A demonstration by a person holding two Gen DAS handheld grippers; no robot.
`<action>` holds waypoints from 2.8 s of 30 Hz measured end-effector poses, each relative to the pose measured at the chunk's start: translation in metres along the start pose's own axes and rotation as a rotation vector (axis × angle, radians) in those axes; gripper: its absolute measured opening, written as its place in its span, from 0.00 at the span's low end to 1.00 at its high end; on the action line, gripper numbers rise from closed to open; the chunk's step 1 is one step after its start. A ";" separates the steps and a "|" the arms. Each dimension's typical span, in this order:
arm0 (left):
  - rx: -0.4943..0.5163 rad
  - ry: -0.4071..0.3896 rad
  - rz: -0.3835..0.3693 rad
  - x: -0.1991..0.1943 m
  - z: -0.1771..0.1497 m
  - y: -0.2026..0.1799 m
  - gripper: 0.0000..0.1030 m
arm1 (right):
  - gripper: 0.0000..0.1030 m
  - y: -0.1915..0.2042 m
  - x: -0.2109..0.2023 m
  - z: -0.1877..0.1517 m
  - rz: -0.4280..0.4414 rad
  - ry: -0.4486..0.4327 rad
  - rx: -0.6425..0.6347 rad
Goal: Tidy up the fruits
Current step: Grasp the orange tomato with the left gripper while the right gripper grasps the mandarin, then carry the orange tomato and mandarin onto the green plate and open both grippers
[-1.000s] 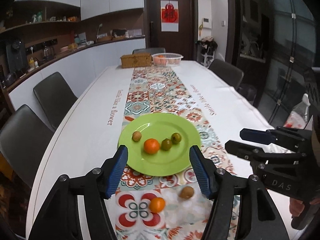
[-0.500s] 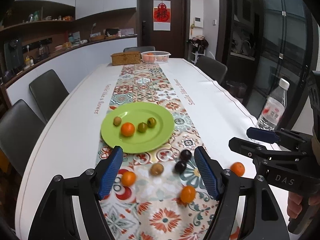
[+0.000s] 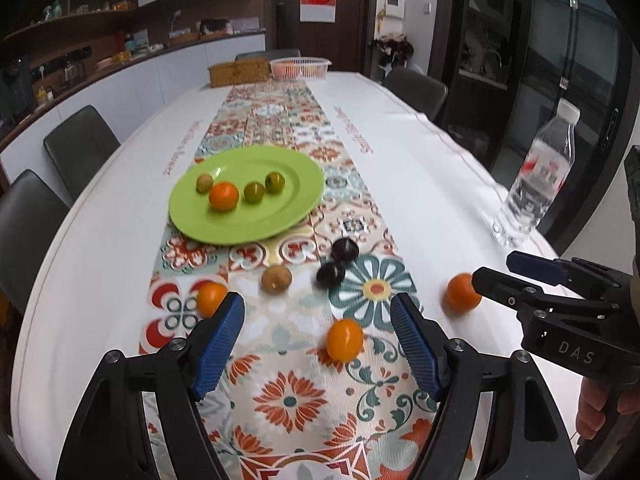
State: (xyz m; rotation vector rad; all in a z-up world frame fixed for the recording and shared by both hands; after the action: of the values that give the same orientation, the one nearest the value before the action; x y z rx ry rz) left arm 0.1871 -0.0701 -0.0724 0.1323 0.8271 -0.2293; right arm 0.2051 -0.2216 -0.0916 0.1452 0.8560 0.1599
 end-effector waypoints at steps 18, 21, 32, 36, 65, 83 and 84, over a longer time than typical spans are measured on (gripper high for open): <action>0.018 0.154 -0.021 0.053 -0.042 -0.015 0.72 | 0.52 -0.033 0.037 -0.037 -0.041 0.109 0.051; 0.024 0.159 -0.020 0.058 -0.042 -0.015 0.69 | 0.52 -0.035 0.043 -0.039 -0.039 0.122 0.056; 0.000 0.182 -0.064 0.070 -0.042 -0.018 0.41 | 0.48 -0.037 0.060 -0.038 -0.049 0.139 0.041; 0.002 0.191 -0.082 0.073 -0.043 -0.021 0.32 | 0.43 -0.038 0.063 -0.037 -0.055 0.133 0.035; -0.002 0.037 -0.114 0.012 -0.016 -0.013 0.30 | 0.40 0.017 0.014 -0.014 0.047 0.014 -0.062; -0.003 -0.116 -0.066 -0.030 0.021 0.023 0.30 | 0.40 0.065 -0.010 0.029 0.104 -0.102 -0.122; -0.002 -0.122 -0.062 -0.031 0.023 0.026 0.30 | 0.40 0.067 -0.010 0.032 0.106 -0.108 -0.125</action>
State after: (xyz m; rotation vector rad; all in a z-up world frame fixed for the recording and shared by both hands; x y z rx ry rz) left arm 0.1899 -0.0450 -0.0334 0.0899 0.7103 -0.2922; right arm 0.2172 -0.1596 -0.0505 0.0818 0.7293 0.3019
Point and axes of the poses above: each gripper's, at about its wrist camera, not at the fingertips, and x roughly the way its jaws point, y to its left, z to its top, the point moved 9 cm from there along x, roughly the way its jaws point, and after that the axes turned 4 degrees about x, right-handed, at the moved point
